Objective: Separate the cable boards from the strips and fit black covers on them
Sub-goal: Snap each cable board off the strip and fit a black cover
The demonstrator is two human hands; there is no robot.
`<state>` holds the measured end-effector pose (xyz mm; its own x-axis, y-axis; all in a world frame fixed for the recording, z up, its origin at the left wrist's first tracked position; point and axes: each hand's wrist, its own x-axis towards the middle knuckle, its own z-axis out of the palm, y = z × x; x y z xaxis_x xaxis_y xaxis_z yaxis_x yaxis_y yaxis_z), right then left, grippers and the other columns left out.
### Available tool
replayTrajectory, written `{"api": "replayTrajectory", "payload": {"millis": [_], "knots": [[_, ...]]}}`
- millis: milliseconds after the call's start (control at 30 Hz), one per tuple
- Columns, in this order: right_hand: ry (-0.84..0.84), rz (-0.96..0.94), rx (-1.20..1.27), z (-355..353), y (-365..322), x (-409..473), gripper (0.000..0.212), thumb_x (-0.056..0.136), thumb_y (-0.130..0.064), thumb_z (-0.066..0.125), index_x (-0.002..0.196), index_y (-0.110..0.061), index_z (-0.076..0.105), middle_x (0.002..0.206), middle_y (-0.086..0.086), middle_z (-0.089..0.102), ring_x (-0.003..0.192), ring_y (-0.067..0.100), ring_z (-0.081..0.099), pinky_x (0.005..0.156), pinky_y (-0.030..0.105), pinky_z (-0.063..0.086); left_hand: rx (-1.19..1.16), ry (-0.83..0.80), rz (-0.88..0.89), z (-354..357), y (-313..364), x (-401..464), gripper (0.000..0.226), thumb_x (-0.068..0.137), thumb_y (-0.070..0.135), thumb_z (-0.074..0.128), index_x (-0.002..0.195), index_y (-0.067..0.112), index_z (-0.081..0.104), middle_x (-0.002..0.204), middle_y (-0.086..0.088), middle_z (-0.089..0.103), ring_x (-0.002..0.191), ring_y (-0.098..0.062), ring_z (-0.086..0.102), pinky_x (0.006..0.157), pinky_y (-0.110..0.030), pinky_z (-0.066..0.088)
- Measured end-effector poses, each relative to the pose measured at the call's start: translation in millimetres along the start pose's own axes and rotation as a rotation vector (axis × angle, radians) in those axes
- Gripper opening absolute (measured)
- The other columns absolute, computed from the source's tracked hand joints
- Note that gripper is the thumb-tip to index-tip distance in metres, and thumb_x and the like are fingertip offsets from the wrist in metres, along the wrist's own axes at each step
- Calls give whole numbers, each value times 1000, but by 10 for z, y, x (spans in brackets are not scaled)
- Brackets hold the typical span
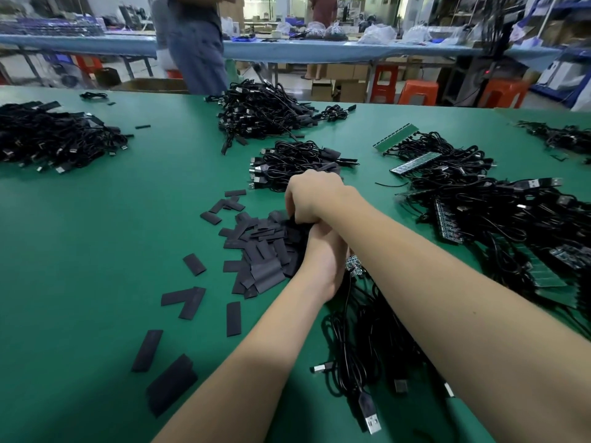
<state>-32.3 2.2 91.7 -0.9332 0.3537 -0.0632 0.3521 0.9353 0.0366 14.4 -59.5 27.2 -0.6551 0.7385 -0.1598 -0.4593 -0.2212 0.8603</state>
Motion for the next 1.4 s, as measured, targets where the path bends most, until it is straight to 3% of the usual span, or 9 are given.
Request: {"api": "replayTrajectory", "payload": {"millis": [167, 267, 433, 600, 767, 933, 1100, 1233, 1400], "knots": [[175, -3, 167, -145, 123, -92, 15, 86, -19, 70, 93, -30, 78, 100, -3, 73, 94, 23, 68, 78, 36, 58, -14, -1, 59, 26, 15, 1, 15, 98, -6, 46, 103, 7, 53, 82, -4, 56, 63, -12, 54, 55, -21, 44], [335, 19, 402, -249, 331, -246, 12, 87, -26, 70, 87, -35, 77, 83, -14, 71, 89, 12, 69, 76, 30, 58, -45, 28, 24, 22, 17, 17, 17, 95, -6, 55, 91, 10, 56, 81, -7, 61, 57, -10, 59, 54, -20, 46], [669, 162, 958, 18, 801, -598, 7, 85, -26, 74, 84, -31, 79, 71, -14, 73, 65, -4, 65, 71, 19, 55, -34, 9, 32, 12, 13, 41, 11, 97, -1, 57, 100, 10, 57, 96, -7, 62, 65, -10, 63, 55, -19, 46], [534, 380, 1425, 559, 923, -793, 6, 88, -18, 74, 85, -22, 77, 70, -6, 72, 57, 6, 60, 57, 21, 47, -36, -8, 41, 0, -2, 38, 12, 95, 2, 62, 100, 11, 57, 97, -8, 61, 65, -9, 63, 56, -19, 47], [285, 271, 1837, 669, 927, -862, 12, 90, -21, 75, 99, -13, 74, 81, 1, 74, 62, 12, 63, 58, 19, 52, -54, -23, 36, -8, -6, 35, 9, 97, 3, 60, 100, 11, 57, 87, -4, 67, 70, -10, 64, 56, -18, 47], [216, 178, 1989, 669, 994, -927, 28, 76, -21, 79, 101, -8, 74, 92, 6, 75, 72, 15, 70, 68, 19, 57, -74, -49, 42, -24, 1, 26, 9, 97, 4, 60, 102, 11, 57, 81, -1, 70, 67, -9, 65, 55, -18, 47], [397, 153, 2035, 655, 1032, -901, 17, 74, -21, 81, 89, -11, 79, 92, 7, 76, 76, 11, 70, 71, 17, 56, -62, -70, 35, -32, 13, 21, 8, 96, 5, 60, 100, 12, 61, 80, 1, 68, 63, -8, 61, 54, -16, 45], [548, 130, 2020, 637, 1018, -882, 15, 79, -19, 80, 91, -9, 76, 90, 7, 76, 77, 10, 69, 72, 17, 55, -50, -101, 13, -44, 13, 22, 8, 96, 7, 61, 97, 14, 64, 76, 3, 70, 63, -8, 60, 59, -17, 46], [588, 86, 1993, 586, 998, -911, 4, 86, -13, 75, 89, -11, 76, 89, 6, 76, 78, 10, 69, 73, 17, 55, -82, -140, -5, -56, 15, 19, 7, 96, 7, 60, 99, 11, 64, 73, 1, 68, 60, -8, 59, 58, -17, 49]]}}
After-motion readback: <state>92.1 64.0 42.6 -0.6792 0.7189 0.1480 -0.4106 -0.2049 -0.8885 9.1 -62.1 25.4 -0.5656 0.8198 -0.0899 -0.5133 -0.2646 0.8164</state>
